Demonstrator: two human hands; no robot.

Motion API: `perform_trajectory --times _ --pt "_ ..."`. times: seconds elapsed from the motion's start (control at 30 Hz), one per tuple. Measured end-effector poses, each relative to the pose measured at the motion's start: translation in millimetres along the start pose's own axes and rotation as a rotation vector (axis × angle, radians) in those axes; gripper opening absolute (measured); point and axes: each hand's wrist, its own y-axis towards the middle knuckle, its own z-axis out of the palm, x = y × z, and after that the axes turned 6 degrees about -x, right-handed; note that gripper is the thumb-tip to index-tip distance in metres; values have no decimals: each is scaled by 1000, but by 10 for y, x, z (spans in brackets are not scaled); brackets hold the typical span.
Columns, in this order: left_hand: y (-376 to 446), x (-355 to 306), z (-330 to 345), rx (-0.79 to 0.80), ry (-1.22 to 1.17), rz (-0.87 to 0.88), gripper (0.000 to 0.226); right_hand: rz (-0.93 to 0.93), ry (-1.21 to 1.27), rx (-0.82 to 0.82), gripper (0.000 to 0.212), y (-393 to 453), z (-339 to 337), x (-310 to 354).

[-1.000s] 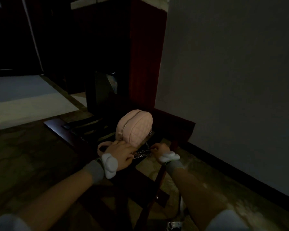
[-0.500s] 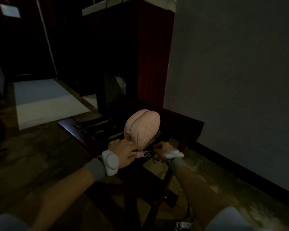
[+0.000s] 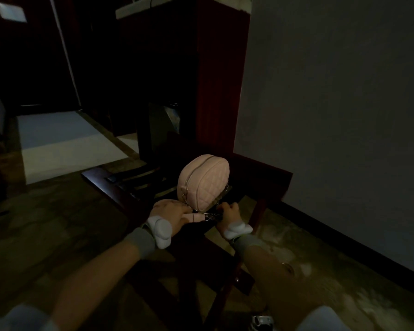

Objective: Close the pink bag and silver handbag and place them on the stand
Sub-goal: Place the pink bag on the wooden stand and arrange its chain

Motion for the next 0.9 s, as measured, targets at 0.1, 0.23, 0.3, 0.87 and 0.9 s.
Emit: perform_trajectory --times 0.1,0.23,0.3,0.87,0.9 --pt "19 4 28 -27 9 -45 30 -17 -44 -46 31 44 -45 42" --pt "41 1 69 -98 -10 -45 57 -27 -61 -87 33 132 -259 142" --pt "30 -2 126 -123 12 -22 67 -16 -11 -170 32 173 -274 242" --pt "87 -218 -143 111 199 14 20 32 249 85 50 -45 -286 51" --pt "94 -256 -190 107 164 18 21 34 307 91 51 -63 -291 29"
